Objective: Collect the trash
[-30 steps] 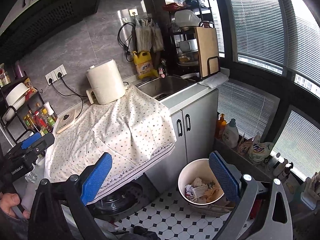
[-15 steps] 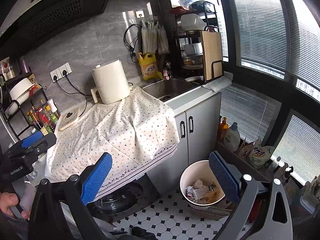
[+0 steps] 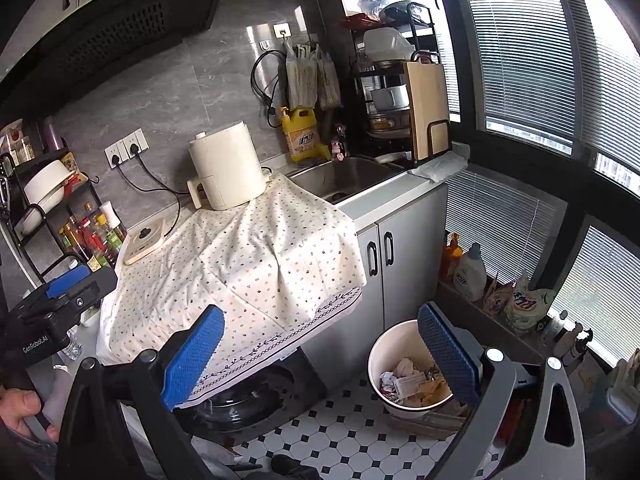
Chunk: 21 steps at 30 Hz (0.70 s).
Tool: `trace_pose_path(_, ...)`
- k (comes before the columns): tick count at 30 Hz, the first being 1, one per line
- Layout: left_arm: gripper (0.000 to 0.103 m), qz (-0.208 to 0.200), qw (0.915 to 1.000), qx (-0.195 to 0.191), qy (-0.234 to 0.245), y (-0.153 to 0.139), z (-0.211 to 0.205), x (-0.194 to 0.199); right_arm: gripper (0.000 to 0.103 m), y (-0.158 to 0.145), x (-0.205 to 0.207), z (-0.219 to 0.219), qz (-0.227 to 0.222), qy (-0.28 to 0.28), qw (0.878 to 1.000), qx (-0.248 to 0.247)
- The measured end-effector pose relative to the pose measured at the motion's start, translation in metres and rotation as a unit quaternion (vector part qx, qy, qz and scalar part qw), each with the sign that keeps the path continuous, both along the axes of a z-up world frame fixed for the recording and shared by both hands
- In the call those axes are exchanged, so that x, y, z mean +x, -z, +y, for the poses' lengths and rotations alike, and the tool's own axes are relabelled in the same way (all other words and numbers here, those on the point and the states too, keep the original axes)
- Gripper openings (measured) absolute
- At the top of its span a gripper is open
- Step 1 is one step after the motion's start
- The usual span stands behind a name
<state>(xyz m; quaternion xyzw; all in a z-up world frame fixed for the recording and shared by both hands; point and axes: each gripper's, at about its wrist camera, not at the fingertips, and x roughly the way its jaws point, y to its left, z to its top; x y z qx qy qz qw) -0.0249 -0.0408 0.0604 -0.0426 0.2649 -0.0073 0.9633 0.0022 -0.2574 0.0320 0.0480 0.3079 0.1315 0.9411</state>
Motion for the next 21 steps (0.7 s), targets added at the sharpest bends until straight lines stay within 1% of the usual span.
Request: trace_pose_path(21, 0.097, 0.001, 0.9999, -0.01, -0.012, 0.0065, 0.0054, -0.002, 0.095, 0.0019, -0.0004, 0.0019, -0.002, -0.001, 1.0, -0.007)
